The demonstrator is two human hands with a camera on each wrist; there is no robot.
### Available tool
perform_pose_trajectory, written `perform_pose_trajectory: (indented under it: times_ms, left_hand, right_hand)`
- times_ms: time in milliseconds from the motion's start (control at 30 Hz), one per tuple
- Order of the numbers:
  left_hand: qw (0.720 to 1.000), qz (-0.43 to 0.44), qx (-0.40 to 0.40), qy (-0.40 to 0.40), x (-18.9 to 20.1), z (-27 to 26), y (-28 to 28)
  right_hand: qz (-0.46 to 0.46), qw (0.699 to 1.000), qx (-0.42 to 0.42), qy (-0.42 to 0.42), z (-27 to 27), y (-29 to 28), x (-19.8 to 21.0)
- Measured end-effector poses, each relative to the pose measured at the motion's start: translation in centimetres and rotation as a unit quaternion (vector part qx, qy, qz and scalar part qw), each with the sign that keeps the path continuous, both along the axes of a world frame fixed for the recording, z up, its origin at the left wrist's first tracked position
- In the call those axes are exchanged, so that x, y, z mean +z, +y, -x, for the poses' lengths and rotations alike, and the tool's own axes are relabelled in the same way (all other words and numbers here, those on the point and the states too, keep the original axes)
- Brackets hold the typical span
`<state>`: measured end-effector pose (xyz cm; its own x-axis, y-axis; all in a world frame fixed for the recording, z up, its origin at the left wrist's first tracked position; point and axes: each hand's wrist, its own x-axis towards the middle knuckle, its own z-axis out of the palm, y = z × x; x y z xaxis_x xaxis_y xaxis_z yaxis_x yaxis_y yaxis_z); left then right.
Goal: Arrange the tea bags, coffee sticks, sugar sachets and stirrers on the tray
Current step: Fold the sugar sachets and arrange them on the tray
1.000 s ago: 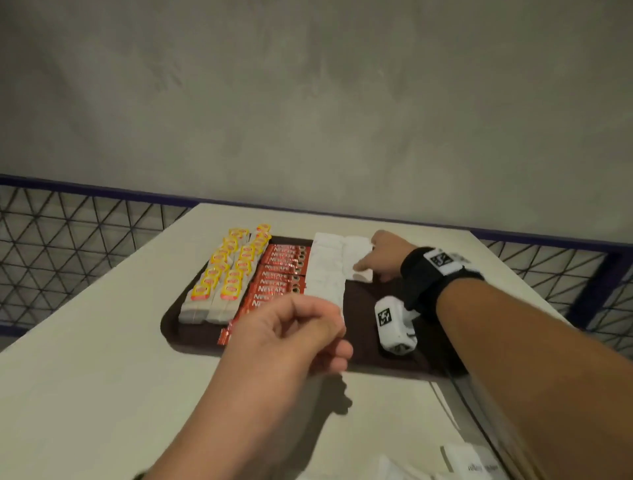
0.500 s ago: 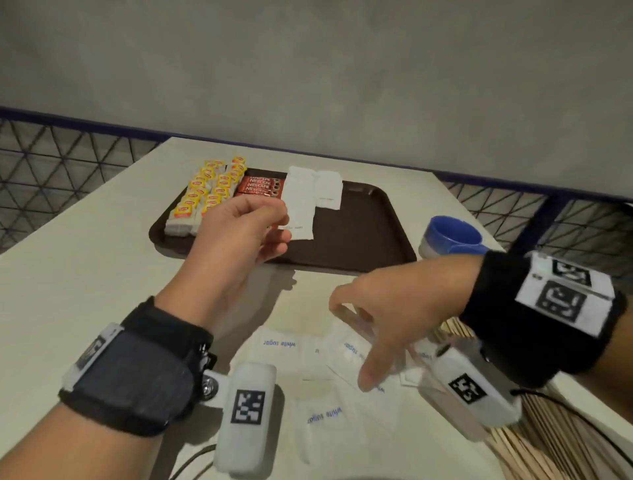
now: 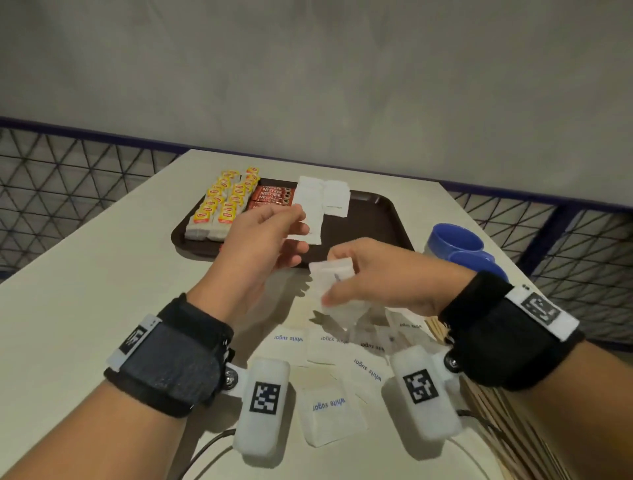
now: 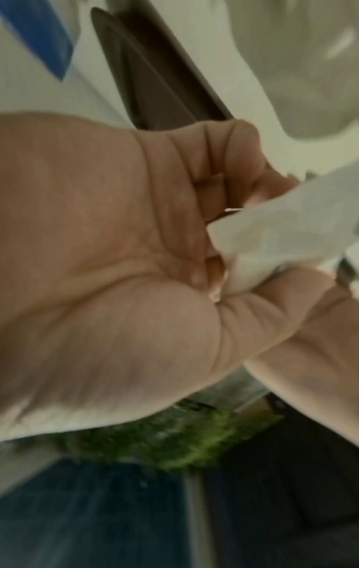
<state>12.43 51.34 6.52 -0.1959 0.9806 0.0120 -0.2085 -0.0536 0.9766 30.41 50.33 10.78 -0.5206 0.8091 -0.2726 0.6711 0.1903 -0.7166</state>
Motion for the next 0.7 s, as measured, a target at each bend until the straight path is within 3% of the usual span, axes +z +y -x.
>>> perform_pose_trajectory:
  times_ms: [67, 133, 200, 333, 567, 700]
  left_hand:
    - [1.0, 0.005, 0.013, -0.008, 0.2, 0.2, 0.2]
    - [1.0, 0.013, 0.02, -0.005, 0.2, 0.3, 0.3]
    - [1.0, 0.012, 0.008, -0.004, 0.2, 0.3, 0.2]
    - [0.998, 0.025, -0.054, 0.01, 0.3, -0.3, -0.3]
    - [0.99, 0.005, -0.129, 0.061, -0.1, -1.7, -1.1]
    - [0.994, -0.016, -0.097, 0.055, -0.5, -1.5, -1.0]
  right_hand:
    - [0.04, 0.982, -0.088, 0.161, 0.8, 0.3, 0.0]
    - [0.081, 0.939, -0.151, 0.299, 1.6, 0.5, -0.5]
    - [0.093, 0.898, -0.207, 0.376, 2.2, 0.6, -1.3]
    - [0.003, 0.897, -0.276, 0.346, 3.0, 0.9, -3.8]
    - [-0.12, 0.924, -0.208, 0.298, 1.9, 0.6, -4.2]
    - [-0.059, 0.894, -0.198, 0.397, 1.4, 0.6, -3.9]
